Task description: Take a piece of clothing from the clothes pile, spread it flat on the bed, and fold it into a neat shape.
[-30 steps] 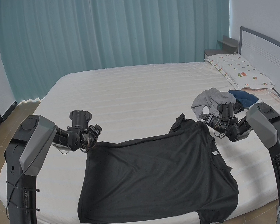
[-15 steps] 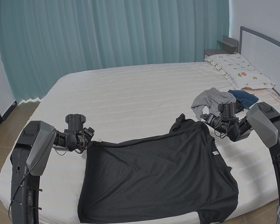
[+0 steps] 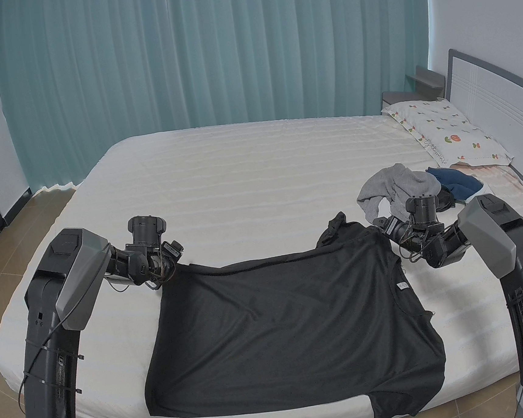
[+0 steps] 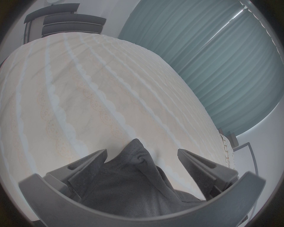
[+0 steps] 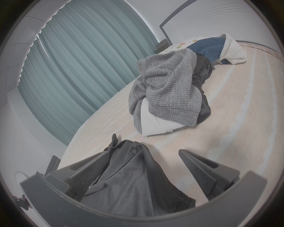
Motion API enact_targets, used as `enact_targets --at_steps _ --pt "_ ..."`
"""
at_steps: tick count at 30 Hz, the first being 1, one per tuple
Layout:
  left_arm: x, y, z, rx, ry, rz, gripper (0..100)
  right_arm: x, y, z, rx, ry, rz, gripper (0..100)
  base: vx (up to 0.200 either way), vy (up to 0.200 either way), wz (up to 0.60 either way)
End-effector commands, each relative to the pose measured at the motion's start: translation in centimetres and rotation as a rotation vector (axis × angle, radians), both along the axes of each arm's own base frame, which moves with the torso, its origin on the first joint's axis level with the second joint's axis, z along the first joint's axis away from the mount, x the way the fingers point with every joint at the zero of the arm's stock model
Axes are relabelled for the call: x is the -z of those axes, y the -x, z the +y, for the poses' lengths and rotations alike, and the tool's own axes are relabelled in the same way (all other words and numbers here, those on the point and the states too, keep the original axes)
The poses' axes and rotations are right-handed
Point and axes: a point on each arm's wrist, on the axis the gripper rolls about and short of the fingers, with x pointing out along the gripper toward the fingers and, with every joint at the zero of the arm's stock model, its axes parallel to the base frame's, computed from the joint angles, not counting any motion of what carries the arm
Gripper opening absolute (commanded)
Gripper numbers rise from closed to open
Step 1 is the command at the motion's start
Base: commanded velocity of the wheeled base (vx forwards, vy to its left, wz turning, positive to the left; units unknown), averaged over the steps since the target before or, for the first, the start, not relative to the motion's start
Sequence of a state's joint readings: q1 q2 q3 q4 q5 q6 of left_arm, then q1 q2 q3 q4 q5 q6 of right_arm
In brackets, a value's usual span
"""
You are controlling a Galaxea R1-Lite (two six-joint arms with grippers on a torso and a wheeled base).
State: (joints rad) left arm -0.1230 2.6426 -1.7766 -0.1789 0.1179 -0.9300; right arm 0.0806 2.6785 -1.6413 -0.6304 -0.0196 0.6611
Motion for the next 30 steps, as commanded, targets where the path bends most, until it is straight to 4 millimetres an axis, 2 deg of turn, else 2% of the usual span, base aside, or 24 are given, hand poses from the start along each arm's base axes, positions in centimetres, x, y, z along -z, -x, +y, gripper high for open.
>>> enact_targets --at_steps 1,10,19,29,30 --pt "0.0 0.0 -0.1 0.003 0.000 0.000 0 0.4 0.0 0.0 0.000 0.001 0.006 100 0.000 0.000 0.00" --pt "0.0 -0.2 0.5 -0.053 -0.034 -0.015 0 1.3 -0.1 0.0 -0.004 0.010 0.016 100 0.000 0.000 0.00" --pt "0.3 -0.7 1.5 -0.122 -0.063 -0.051 0 2.0 -1.3 0.9 -0.018 0.017 -0.014 100 0.000 0.000 0.00" --pt "0.6 -0.9 1.7 -0.127 -0.064 -0.051 0 2.6 -1.6 0.9 -0.021 0.024 -0.003 100 0.000 0.000 0.00" --pt "0.6 -0.9 1.7 -0.127 -0.064 -0.051 0 2.7 -1.6 0.9 -0.021 0.024 0.001 0 0.000 0.000 0.00"
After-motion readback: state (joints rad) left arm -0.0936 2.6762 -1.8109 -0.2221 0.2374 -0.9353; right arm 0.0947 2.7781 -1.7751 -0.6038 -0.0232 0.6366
